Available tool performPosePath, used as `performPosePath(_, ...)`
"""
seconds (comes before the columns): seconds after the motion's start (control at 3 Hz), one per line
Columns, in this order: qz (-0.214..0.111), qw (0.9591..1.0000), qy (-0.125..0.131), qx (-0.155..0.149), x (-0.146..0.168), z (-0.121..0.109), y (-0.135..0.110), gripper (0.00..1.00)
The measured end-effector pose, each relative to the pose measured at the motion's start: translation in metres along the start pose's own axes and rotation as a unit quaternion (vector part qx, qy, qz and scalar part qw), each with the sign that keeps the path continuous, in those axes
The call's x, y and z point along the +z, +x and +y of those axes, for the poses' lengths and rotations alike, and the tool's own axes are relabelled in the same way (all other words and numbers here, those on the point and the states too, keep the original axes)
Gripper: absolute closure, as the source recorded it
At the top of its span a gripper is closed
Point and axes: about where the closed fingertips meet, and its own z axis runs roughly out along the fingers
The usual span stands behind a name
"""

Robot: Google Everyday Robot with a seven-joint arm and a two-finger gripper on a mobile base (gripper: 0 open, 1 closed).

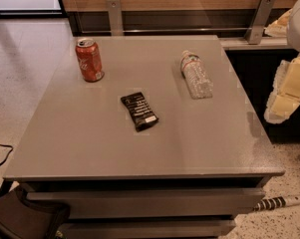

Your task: Place water bottle upright

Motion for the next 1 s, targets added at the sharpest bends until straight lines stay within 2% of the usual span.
performPosePath(0.33, 0.007, 0.9986, -0.032, 0.041, 0.018, -0.033, 0.002, 0.0)
performPosePath(0.67, -0.012, 0.9884, -0.073, 0.133, 0.056, -0.096, -0.014, 0.0)
performPosePath(1.0, -0.043, 0.9781, -0.068, 0.192, 0.064, -0.138, -0.031, 0.0)
